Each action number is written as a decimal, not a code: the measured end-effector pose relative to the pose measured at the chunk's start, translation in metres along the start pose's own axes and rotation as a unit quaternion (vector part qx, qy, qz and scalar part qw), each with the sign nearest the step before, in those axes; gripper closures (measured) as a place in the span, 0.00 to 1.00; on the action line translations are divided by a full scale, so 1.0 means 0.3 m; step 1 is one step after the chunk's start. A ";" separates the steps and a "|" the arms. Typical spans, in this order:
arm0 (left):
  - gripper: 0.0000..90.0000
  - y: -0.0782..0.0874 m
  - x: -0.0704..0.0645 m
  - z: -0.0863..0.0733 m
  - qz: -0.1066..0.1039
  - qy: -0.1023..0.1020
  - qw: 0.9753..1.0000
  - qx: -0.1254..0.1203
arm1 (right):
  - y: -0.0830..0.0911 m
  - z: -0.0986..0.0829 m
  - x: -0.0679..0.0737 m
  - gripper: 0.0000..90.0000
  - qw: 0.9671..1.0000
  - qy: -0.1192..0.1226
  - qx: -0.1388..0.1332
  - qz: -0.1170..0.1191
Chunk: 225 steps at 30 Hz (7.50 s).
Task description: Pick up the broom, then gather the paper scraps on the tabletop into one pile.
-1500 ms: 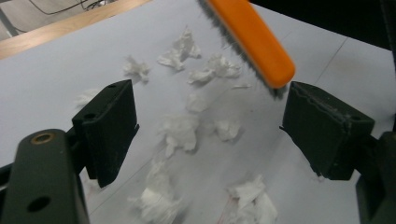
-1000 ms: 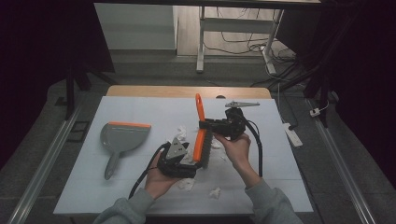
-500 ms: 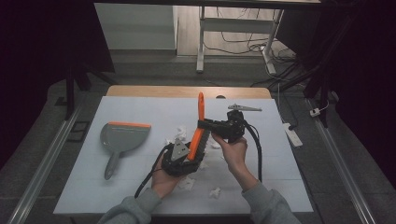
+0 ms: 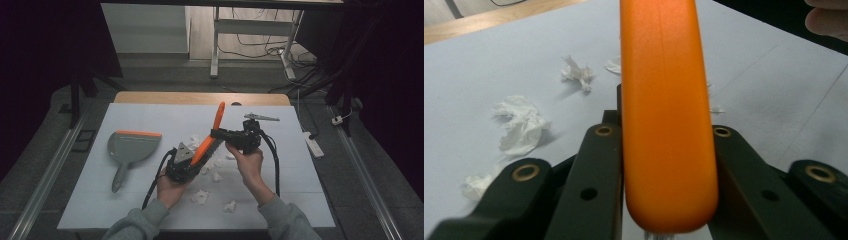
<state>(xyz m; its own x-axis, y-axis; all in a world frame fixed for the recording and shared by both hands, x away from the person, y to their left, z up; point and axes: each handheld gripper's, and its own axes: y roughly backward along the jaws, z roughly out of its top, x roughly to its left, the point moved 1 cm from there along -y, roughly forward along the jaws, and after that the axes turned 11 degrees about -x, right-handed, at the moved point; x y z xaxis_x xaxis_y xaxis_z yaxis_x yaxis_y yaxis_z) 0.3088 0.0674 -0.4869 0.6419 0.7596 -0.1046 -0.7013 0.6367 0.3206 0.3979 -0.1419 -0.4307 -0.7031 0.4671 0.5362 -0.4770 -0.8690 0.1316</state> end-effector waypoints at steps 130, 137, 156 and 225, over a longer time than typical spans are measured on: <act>0.34 0.412 0.253 -0.162 0.072 -0.045 0.993 0.087 | 0.190 0.056 -0.096 0.76 0.924 0.289 0.215 -0.131; 0.34 0.414 0.258 -0.168 0.078 -0.039 0.993 0.083 | 0.233 0.088 -0.153 0.76 0.919 0.280 0.210 -0.181; 0.34 0.414 0.249 -0.174 0.068 -0.045 0.994 0.076 | 0.150 0.145 -0.294 0.76 0.877 0.297 0.267 -0.268; 0.36 0.402 0.241 -0.176 0.046 -0.054 0.995 0.066 | -0.225 0.038 -0.185 0.78 0.817 0.358 0.431 -0.138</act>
<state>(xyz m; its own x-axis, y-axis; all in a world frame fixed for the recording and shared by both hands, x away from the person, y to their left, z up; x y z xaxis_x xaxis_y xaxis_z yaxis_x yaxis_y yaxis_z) 0.2545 0.2062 -0.5054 0.6113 0.7908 0.0316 -0.7168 0.5363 0.4456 0.4751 -0.1112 -0.4598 -0.9067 0.3729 -0.1969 -0.3376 -0.3621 0.8689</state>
